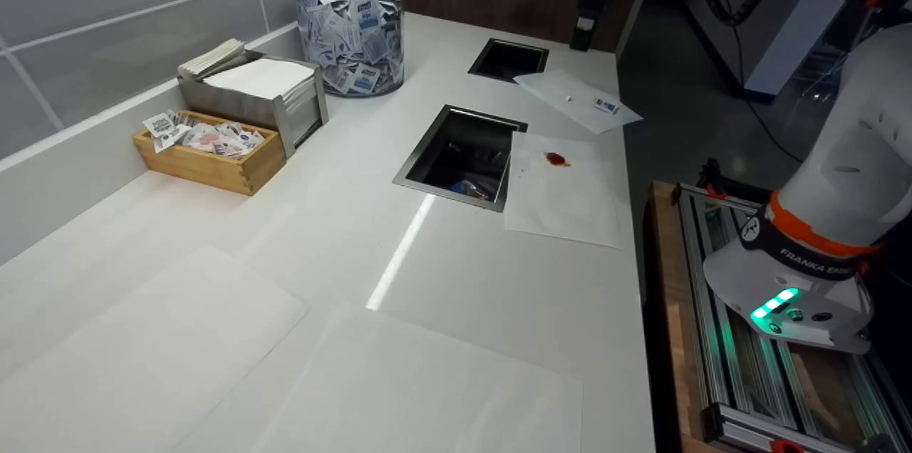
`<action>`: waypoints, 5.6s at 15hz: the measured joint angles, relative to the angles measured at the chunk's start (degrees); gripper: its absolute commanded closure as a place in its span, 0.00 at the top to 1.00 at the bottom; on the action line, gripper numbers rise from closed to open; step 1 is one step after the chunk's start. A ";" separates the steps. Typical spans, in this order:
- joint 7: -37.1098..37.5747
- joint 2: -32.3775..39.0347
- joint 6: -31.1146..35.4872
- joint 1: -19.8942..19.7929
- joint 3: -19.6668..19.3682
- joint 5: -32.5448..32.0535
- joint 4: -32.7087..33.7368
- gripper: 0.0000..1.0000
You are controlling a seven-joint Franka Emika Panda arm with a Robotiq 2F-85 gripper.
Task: Fold the white tissue on the left in half from left to right, pick up the folded tissue and put it in the left bin
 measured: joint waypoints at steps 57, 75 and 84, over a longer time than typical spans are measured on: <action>22.93 34.95 29.25 2.96 4.55 15.87 -5.48 0.42; 22.81 30.93 30.73 4.29 5.01 17.99 -6.49 0.00; 16.37 21.71 33.95 4.28 3.22 25.63 -13.46 0.01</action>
